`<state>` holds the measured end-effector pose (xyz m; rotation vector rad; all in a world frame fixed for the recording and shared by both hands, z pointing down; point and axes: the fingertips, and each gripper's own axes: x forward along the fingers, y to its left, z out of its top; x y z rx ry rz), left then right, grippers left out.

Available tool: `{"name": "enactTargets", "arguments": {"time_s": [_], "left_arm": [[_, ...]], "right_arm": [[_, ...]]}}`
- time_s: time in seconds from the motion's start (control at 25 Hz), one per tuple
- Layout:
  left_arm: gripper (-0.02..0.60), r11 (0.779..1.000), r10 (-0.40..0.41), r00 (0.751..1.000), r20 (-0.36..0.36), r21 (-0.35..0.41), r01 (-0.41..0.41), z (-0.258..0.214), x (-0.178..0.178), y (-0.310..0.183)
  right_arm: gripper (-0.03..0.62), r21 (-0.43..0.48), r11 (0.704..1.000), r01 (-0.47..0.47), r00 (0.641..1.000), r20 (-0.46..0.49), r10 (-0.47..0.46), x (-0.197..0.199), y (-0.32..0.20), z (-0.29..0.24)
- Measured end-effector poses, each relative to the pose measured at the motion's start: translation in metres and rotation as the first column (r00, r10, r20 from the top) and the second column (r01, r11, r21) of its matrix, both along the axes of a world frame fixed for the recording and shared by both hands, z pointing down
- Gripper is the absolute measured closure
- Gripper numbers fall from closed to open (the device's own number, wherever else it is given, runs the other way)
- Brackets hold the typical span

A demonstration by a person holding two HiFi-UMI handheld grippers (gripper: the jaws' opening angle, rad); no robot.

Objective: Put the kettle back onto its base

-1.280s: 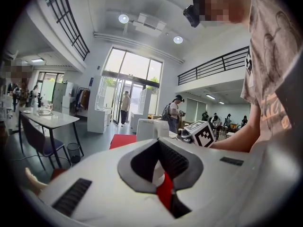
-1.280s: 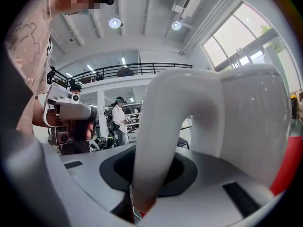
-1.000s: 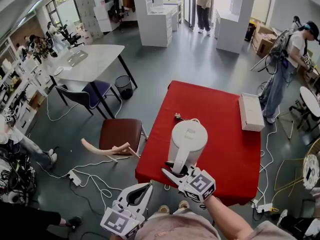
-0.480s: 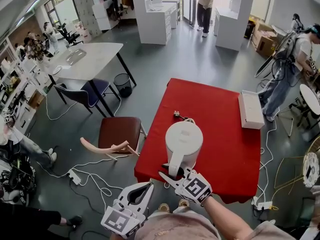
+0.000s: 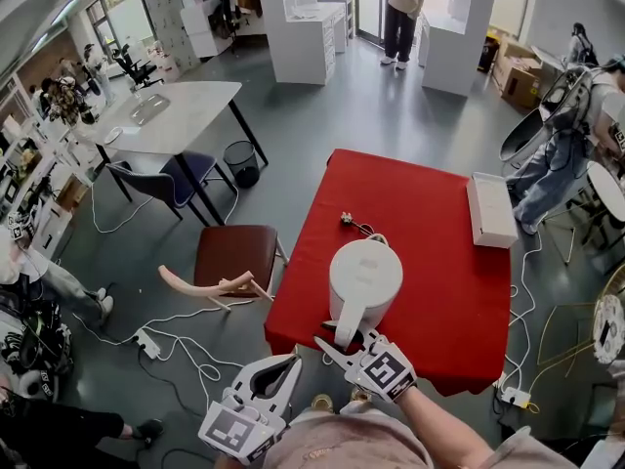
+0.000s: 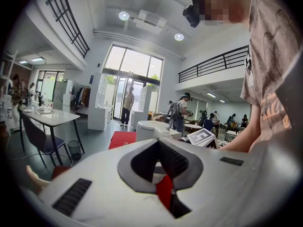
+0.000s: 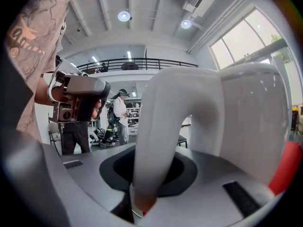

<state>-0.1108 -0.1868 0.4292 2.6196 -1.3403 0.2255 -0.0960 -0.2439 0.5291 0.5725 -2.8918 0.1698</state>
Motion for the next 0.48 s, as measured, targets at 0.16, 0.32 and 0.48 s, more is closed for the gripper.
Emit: {"name": "enactTargets", "arguments": {"time_s": [0.16,0.32,0.48], "left_arm": [[0.584,1.000,0.003,1.000,-0.001,-0.001,-0.003,0.004,0.001,0.001],[0.584,1.000,0.010,1.000,-0.002,-0.028,-0.010,0.003,0.005,0.007],[0.584,0.999,0.009,1.000,0.001,-0.041,-0.009,0.000,0.007,0.012]], "right_arm": [[0.474,0.001,1.000,-0.011,0.999,-0.037,0.011,0.003,0.004,0.011],[0.467,0.012,0.999,-0.036,0.998,-0.046,0.036,0.002,0.005,0.011],[0.465,0.009,0.998,-0.056,0.997,-0.045,0.056,0.003,0.008,0.010]]}}
